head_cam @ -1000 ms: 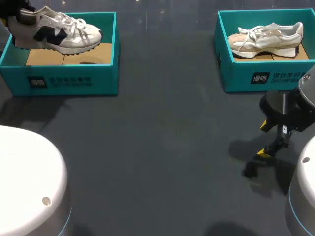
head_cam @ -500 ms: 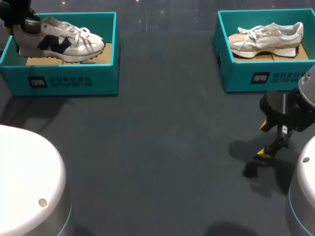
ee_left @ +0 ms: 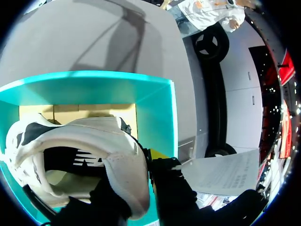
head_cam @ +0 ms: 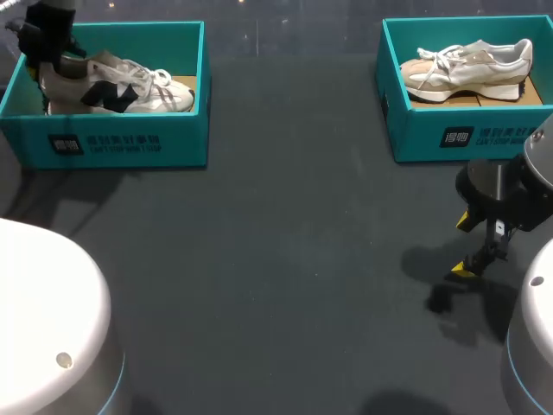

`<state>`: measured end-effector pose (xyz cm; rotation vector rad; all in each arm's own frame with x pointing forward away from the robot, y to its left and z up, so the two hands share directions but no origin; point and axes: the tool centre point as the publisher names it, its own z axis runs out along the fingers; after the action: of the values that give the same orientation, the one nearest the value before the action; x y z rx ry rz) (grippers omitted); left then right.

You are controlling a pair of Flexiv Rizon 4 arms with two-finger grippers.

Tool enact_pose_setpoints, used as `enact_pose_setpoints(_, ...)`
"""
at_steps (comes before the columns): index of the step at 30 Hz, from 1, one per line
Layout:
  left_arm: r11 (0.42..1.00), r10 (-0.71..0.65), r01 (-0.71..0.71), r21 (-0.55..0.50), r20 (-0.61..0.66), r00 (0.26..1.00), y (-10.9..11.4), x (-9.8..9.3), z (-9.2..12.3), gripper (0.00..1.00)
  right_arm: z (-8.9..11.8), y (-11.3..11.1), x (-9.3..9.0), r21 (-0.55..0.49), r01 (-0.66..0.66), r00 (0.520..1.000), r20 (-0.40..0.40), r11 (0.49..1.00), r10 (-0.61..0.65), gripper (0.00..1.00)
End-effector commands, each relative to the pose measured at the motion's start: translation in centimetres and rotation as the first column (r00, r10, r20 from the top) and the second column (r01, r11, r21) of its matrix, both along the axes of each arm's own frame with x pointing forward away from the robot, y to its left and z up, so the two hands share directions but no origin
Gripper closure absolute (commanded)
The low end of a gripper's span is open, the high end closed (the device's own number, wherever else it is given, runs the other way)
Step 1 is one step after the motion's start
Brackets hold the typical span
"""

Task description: Take the shoe out of the shoebox, open the shoe tongue, remove and reinsert the insole, then place the shoe into the shoebox

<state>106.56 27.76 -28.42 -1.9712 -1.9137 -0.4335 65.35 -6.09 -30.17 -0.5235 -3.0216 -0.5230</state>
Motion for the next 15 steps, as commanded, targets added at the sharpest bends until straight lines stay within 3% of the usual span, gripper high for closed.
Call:
enact_pose_setpoints(1,1.000,-0.007,0.007,-0.001,0.001,1.000,-0.1,-0.2,-0.5,1.00,0.0,0.0,-0.2,0.000,0.001,1.000,0.003,1.000,-0.001,0.00)
enact_pose_setpoints(15,0.998,-0.055,0.055,0.010,-0.012,0.998,0.4,-1.6,-2.8,1.00,0.0,0.0,-0.2,0.000,0.001,1.000,0.003,1.000,-0.001,0.00)
